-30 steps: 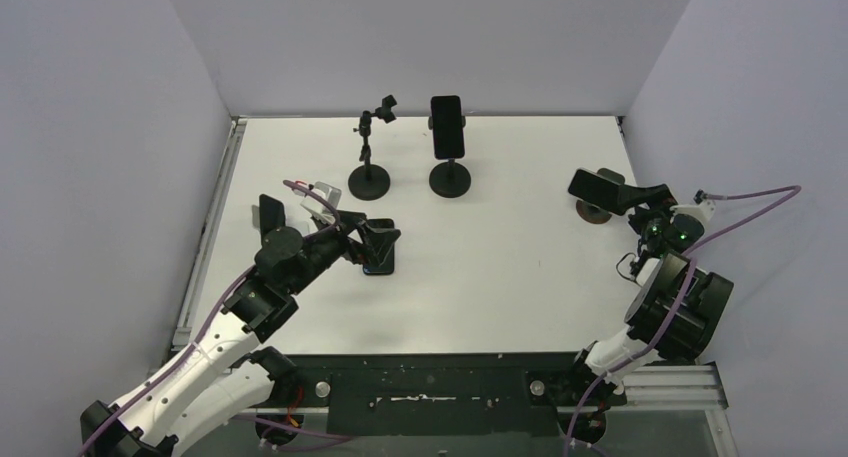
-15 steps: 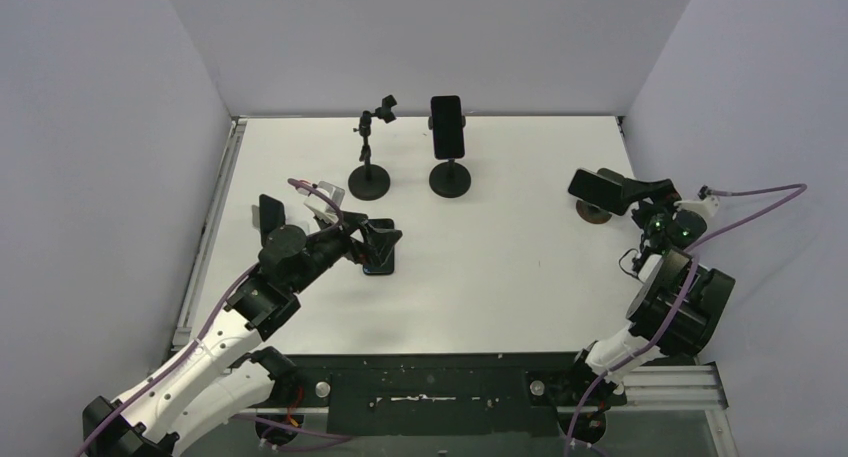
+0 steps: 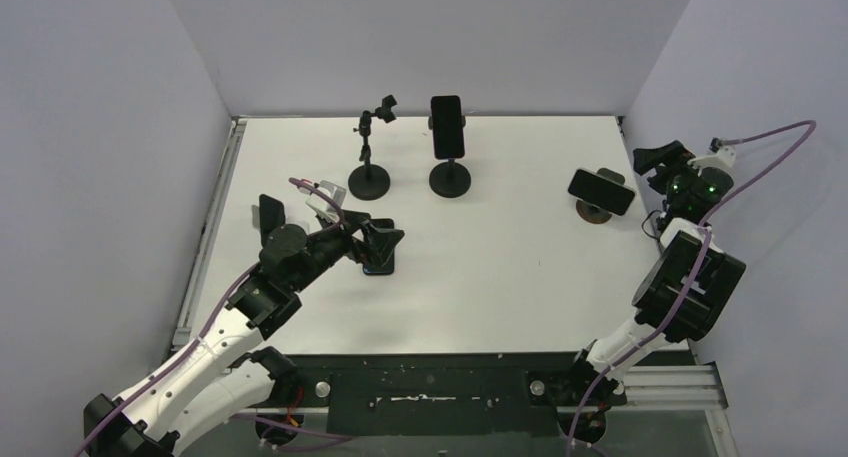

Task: Remove the phone from the phone stand
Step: Pick up the phone stand with the phone at the center of the board.

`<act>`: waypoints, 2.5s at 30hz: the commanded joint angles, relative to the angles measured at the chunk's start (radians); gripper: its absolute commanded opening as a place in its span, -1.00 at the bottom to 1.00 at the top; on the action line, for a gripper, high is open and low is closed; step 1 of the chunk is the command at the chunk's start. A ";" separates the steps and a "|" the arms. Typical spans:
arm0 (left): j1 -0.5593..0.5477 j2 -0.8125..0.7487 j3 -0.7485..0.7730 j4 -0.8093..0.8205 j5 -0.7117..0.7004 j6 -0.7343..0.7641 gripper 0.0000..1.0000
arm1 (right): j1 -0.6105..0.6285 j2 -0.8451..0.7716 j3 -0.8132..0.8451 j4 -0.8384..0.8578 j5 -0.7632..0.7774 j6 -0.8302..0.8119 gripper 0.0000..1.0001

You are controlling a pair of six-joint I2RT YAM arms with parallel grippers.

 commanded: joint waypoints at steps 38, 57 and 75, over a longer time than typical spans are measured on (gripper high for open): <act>-0.029 -0.032 0.005 0.063 0.028 0.014 0.94 | 0.090 0.092 0.112 -0.294 -0.164 -0.290 -0.31; -0.027 -0.030 0.000 0.067 0.037 0.012 0.94 | 0.114 0.082 0.074 -0.259 -0.177 -0.299 -0.89; -0.027 -0.027 -0.002 0.072 0.045 0.012 0.94 | 0.215 -0.009 -0.050 -0.161 -0.128 -0.256 -1.00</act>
